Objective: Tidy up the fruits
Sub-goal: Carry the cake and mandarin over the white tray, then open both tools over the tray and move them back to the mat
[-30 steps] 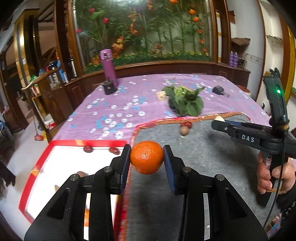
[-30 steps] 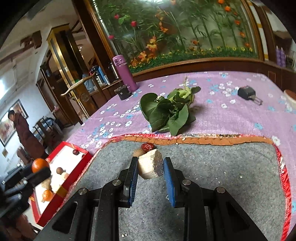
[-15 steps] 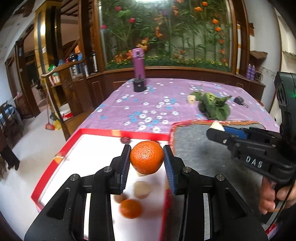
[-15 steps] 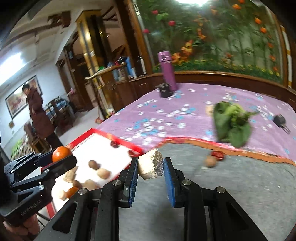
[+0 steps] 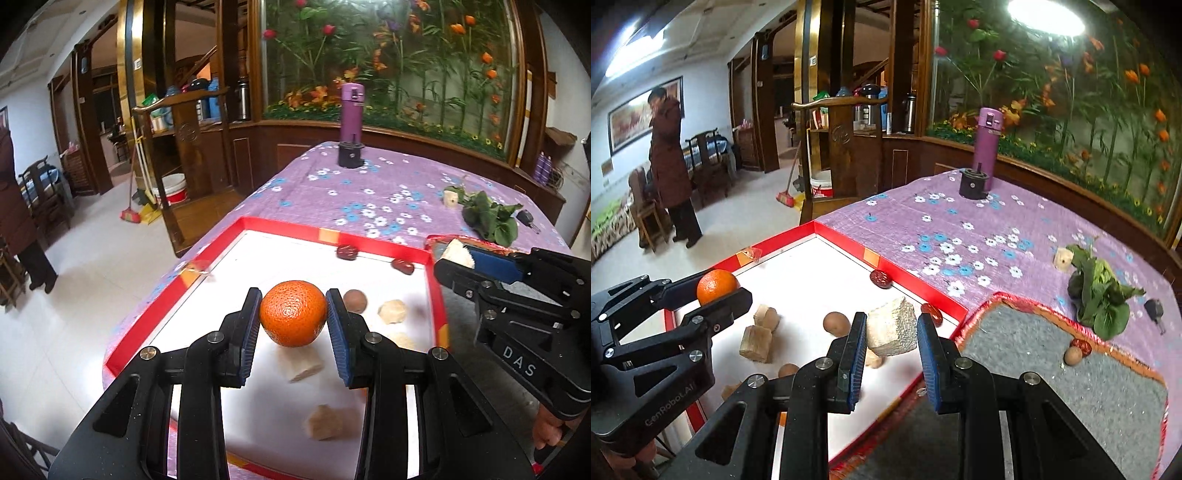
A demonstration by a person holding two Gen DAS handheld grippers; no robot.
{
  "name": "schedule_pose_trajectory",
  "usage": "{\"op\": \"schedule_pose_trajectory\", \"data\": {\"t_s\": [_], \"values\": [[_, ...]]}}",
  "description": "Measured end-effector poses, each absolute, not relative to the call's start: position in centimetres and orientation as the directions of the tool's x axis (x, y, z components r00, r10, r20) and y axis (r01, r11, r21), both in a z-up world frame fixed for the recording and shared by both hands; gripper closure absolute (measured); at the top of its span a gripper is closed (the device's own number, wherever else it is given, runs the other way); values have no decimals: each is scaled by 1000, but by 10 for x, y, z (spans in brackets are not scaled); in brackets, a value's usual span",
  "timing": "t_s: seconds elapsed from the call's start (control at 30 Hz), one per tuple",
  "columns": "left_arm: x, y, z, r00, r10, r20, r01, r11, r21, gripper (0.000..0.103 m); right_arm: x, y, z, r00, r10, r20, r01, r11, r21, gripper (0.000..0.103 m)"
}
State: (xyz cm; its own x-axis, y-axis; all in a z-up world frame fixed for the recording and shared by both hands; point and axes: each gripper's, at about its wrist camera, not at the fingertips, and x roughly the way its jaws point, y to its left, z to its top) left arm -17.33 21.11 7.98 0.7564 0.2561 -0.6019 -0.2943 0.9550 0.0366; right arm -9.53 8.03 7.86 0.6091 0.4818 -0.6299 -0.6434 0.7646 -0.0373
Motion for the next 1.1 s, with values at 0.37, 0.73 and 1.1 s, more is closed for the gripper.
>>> {"op": "schedule_pose_trajectory", "data": {"t_s": [0.37,0.73,1.1], "values": [[-176,229,71,743,260,-617,-317,948,18,68,-95,96,77,628,451,-635,-637,766,-86,77],[-175,238,65,729,267,-630,-331,943,17,68,-94,110,66,609,431,-666,-642,761,-94,77],[-171,244,59,691,293,-661,-367,930,28,68,-83,124,43,528,388,-755,-660,747,-77,77]]}}
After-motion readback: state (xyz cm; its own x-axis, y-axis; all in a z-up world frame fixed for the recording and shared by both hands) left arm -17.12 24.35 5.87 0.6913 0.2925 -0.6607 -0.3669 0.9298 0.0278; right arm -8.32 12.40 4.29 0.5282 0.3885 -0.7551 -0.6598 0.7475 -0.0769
